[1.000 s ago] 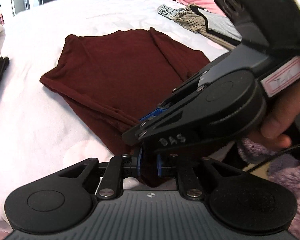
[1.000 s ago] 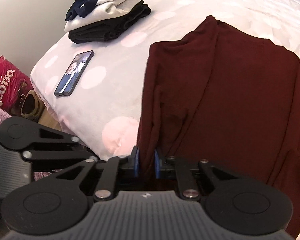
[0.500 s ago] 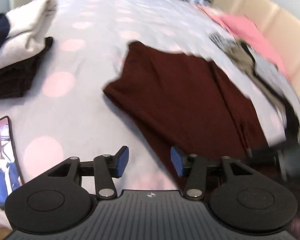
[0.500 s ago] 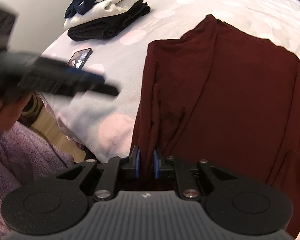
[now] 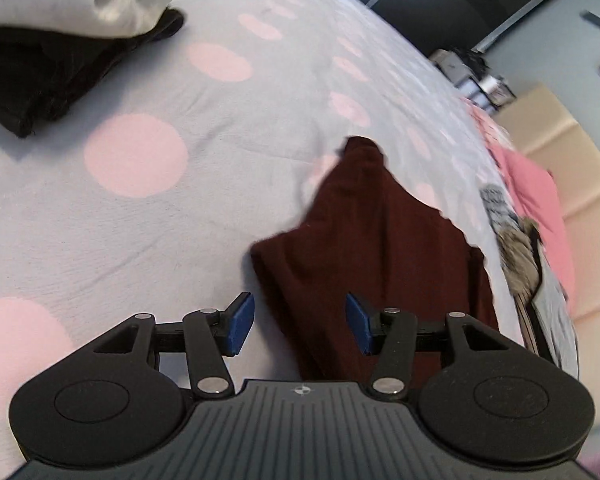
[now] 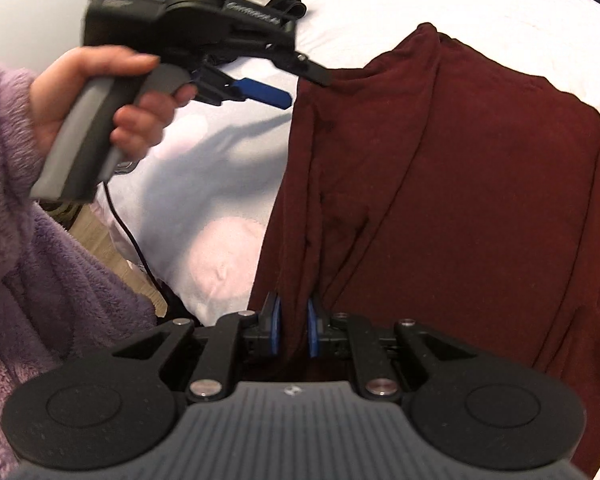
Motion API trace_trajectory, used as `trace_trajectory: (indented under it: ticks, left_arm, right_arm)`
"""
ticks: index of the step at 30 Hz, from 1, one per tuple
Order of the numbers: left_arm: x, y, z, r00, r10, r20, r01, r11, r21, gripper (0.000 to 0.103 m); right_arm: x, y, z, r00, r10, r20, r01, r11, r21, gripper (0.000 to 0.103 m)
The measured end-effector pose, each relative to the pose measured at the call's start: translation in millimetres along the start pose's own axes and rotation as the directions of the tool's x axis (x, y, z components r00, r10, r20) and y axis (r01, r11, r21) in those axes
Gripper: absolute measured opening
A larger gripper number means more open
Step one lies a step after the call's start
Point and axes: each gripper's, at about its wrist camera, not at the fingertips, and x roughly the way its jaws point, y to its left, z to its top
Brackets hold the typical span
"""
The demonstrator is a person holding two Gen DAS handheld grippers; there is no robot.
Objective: Fold clothes
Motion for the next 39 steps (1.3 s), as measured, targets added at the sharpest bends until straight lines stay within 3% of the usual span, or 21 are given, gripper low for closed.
trace_trajectory:
  ticks: [1,3,6,12,16,21,25,31,39]
  left_arm:
    - [3,0,1,1.000,0.004,0.002,-0.004,1.000,-0.003,0.044]
    - [9,1,4,1.000,0.012,0.005,-0.012,1.000,-0.009,0.018]
    - [6,-7,5,0.999,0.030,0.045,-0.032,0.999,0.026,0.006]
    - [-12,-54,4,0.993,-0.003,0.118,-0.022,0.979,0.205,0.005]
    - [-1,-95,-3,0.994,-0.007,0.112,-0.033,0.936,0.351,0.005]
    - [26,-136,-13,0.998,-0.024,0.055,-0.004,0.890,0.455,0.005]
    - [53,-152,-25,1.000,-0.001,0.002,0.000,0.862,0.506,0.005]
    - [78,-166,-36,0.998,0.014,-0.059,0.020,0.844,0.536,0.005]
    - [98,-174,-50,0.992,0.026,-0.122,0.050,0.809,0.585,0.005]
  right_arm:
    - [0,-1,0,1.000,0.002,0.002,-0.002,1.000,0.001,0.016]
    - [-1,-1,-1,1.000,0.006,0.006,-0.006,1.000,0.003,0.016]
    - [-5,-2,-3,0.999,0.028,0.025,-0.028,1.000,0.006,0.016]
    - [-18,-5,-11,0.990,0.112,0.088,-0.115,0.993,0.034,0.015]
    - [-28,-11,-18,0.985,0.130,0.114,-0.140,0.987,0.083,0.015]
    - [-35,-25,-30,0.985,0.124,0.123,-0.144,0.975,0.169,0.015]
    - [-31,-38,-41,0.987,0.123,0.108,-0.146,0.958,0.248,0.015]
    - [-30,-52,-49,0.992,0.096,0.080,-0.116,0.947,0.301,0.015]
    - [-12,-62,-55,0.991,0.134,0.007,-0.127,0.922,0.365,0.015]
